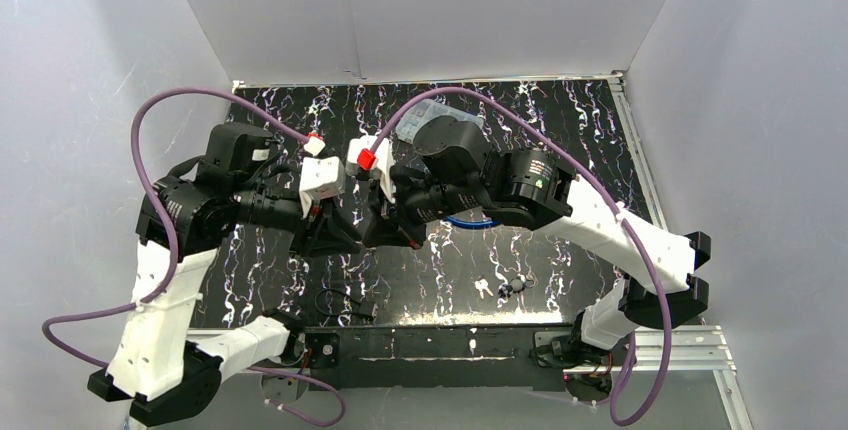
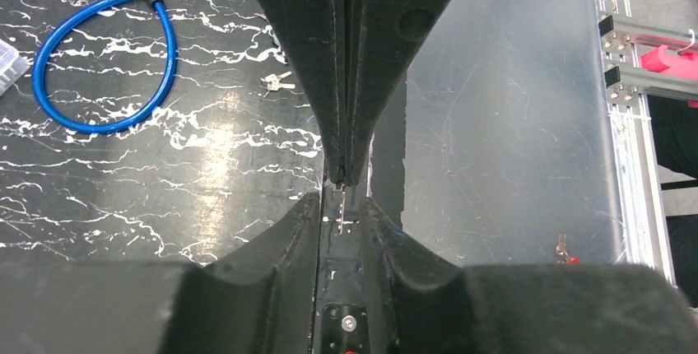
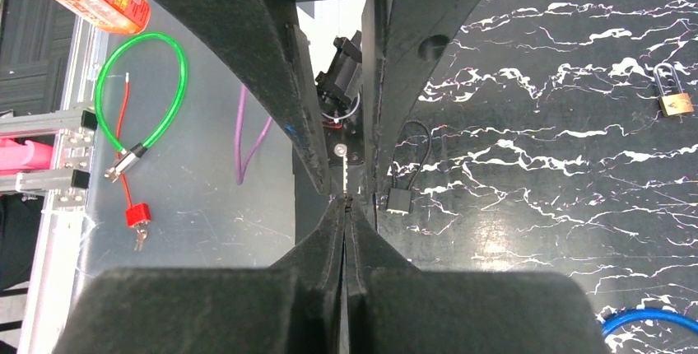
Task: Unlock with the key
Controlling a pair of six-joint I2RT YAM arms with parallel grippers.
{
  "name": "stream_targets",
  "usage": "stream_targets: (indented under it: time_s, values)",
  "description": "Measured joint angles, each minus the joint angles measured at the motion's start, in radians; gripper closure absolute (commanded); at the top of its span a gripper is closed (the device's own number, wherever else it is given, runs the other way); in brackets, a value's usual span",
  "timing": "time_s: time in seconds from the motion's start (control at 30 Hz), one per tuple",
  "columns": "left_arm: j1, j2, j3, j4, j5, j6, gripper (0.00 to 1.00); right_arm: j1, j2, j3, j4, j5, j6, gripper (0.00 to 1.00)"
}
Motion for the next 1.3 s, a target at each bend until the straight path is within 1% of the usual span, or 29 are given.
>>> stream_targets:
  time_s: [0.13,0.2,0.23,0.27,0.3,0.33,0.67,0.7,0.73,0.77,0.8,0.83,0.87,0.93,1.07,1.2,1.3]
  values:
    - [0.0,-0.005,0.003,-0.007,-0.008,0.015,0.75,0.001,0.0,0.0,-0.006,0.0,0.0,0.99]
    - [0.0,-0.008,0.005,-0.01,-0.012,0.024,0.77,0.001,0.0,0.0,-0.006,0.0,0.0,0.99]
    - [0.0,-0.01,0.005,-0.011,-0.014,0.028,0.81,0.001,0.0,0.0,-0.007,0.0,0.0,0.99]
    - [0.0,-0.011,0.005,-0.01,-0.015,0.029,0.87,0.001,0.0,0.0,-0.008,0.0,0.0,0.99]
    - [0.0,-0.014,0.005,-0.01,-0.016,0.032,0.95,0.001,0.0,0.0,-0.009,0.0,0.0,0.99]
    - [0.0,-0.019,0.005,-0.008,-0.016,0.036,1.0,0.001,0.0,0.0,-0.009,0.0,0.0,0.99]
    - [0.0,-0.03,0.01,-0.015,-0.015,0.064,1.0,0.004,0.002,0.003,-0.01,-0.011,-0.001,0.99]
    - [0.0,-0.03,0.01,-0.014,-0.015,0.064,1.0,0.004,0.005,0.008,-0.013,-0.013,-0.001,0.94]
    - [0.0,-0.031,0.01,-0.014,-0.015,0.063,1.0,0.005,0.008,0.014,-0.015,-0.014,-0.001,0.81]
    - [0.0,-0.034,0.008,-0.008,-0.017,0.059,1.0,0.005,0.01,0.016,-0.016,-0.016,0.0,0.65]
    - [0.0,-0.038,0.003,0.001,-0.019,0.053,1.0,0.004,0.01,0.016,-0.017,-0.016,0.003,0.47]
    - [0.0,-0.043,-0.003,0.012,-0.023,0.048,1.0,0.004,0.01,0.016,-0.015,-0.016,0.006,0.38]
    - [0.0,-0.049,-0.012,0.026,-0.025,0.041,1.0,0.004,0.01,0.016,-0.011,-0.014,0.015,0.36]
    - [0.0,-0.061,-0.026,0.047,-0.032,0.029,1.0,0.004,0.002,-0.002,0.025,-0.006,0.015,0.34]
    - [0.0,-0.083,-0.048,0.092,-0.04,0.0,1.0,-0.012,-0.087,-0.16,0.148,0.013,0.061,0.32]
    - [0.0,-0.093,-0.05,0.121,-0.042,-0.023,1.0,-0.107,-0.187,-0.295,0.295,-0.026,0.155,0.31]
    - [0.0,-0.097,-0.05,0.135,-0.045,-0.032,1.0,-0.17,-0.235,-0.336,0.373,-0.056,0.216,0.3]
